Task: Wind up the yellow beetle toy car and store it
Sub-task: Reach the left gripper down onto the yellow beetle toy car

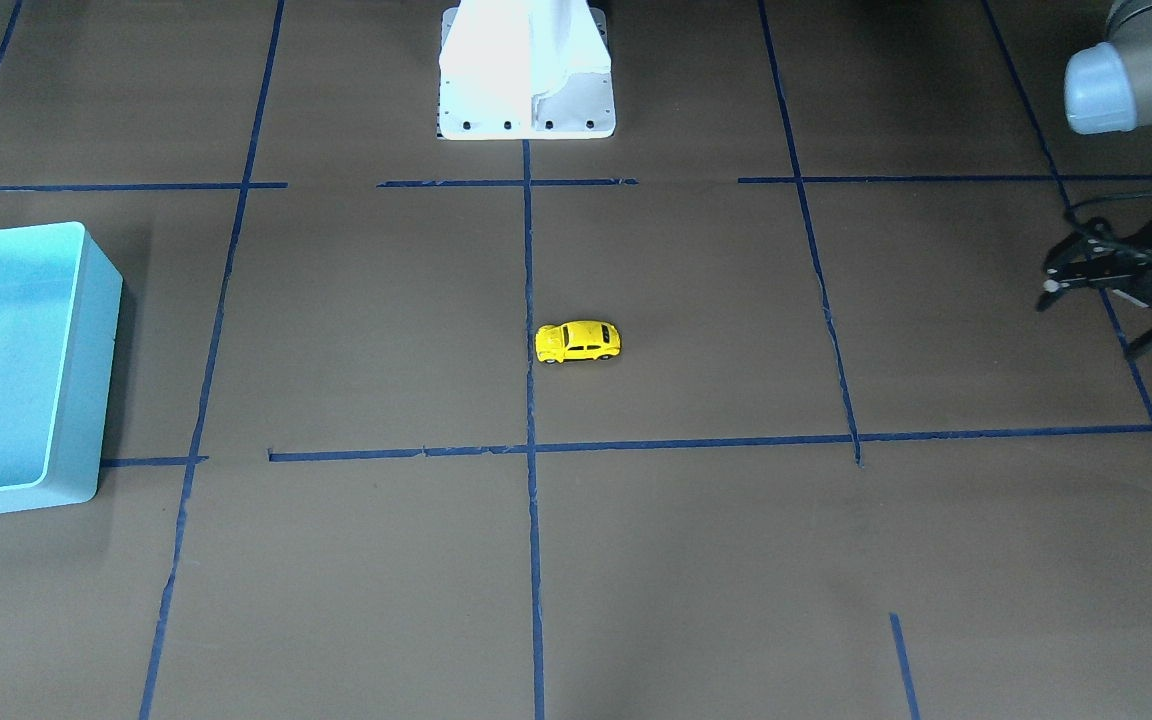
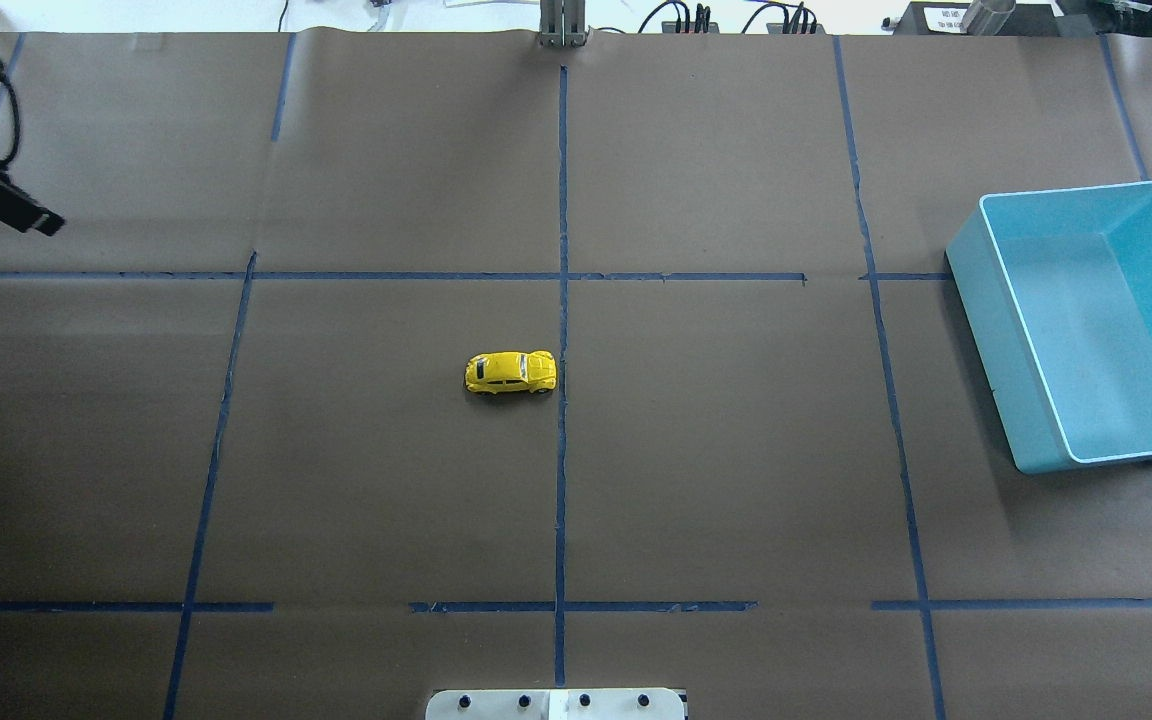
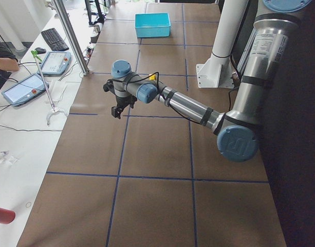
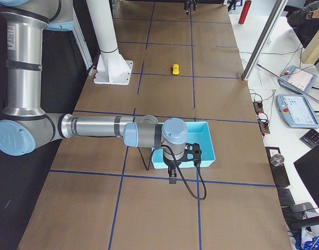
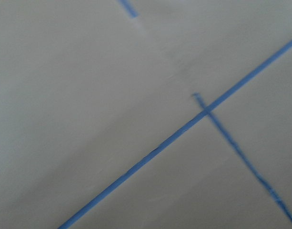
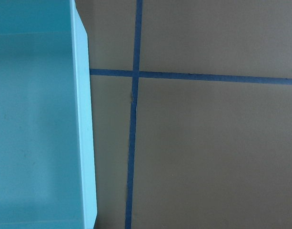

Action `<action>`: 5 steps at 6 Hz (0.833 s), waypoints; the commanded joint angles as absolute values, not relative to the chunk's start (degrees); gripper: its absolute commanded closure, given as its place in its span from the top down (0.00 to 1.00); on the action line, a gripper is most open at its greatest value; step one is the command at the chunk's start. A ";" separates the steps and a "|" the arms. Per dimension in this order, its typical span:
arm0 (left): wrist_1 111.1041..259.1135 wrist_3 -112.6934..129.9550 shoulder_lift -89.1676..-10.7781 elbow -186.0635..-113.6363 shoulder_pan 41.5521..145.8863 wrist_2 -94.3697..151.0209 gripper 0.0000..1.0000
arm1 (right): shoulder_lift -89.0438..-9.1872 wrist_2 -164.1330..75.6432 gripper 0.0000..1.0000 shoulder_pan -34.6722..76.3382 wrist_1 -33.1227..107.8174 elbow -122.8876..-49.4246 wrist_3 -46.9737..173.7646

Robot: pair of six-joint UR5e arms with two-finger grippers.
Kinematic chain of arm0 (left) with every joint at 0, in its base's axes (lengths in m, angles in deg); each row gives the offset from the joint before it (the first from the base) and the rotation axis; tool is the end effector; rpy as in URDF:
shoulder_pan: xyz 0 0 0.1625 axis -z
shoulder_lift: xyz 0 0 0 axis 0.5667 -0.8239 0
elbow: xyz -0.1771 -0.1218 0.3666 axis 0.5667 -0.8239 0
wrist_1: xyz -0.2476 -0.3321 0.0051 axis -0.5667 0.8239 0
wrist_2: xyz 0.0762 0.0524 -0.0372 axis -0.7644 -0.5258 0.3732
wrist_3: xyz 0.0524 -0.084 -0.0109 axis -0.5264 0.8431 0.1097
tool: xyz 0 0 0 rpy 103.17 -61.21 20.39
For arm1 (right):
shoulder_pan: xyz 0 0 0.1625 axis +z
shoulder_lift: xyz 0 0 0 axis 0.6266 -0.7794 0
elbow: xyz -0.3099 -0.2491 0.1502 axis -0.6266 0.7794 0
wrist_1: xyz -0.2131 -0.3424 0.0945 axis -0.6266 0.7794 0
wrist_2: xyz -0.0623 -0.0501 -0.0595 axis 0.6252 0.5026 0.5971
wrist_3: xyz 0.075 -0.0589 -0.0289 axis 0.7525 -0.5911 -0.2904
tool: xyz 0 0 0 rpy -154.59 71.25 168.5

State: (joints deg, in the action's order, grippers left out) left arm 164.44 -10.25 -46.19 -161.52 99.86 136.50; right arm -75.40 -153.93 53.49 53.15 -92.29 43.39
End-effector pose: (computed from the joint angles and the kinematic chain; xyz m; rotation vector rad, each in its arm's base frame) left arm 0.1812 -0.5617 0.3922 0.4499 0.7774 0.6752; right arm 0.0835 -0.4437 0.6375 0.0442 -0.7442 -0.0230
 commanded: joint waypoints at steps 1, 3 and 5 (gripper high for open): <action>164.89 -10.84 -52.08 -163.72 86.98 132.74 1.00 | -75.46 -154.02 1.00 53.49 53.15 -92.39 43.38; 164.38 -11.02 -59.33 -162.96 79.21 127.06 1.00 | -75.55 -154.11 1.00 53.49 53.15 -92.39 43.38; 152.47 -17.47 -67.87 -160.49 75.42 127.29 1.00 | -75.55 -154.11 1.00 53.49 53.15 -92.39 43.38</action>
State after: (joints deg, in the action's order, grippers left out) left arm 157.64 -13.59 -64.04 -161.42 77.93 127.51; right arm -75.54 -154.11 53.49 53.15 -92.39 43.38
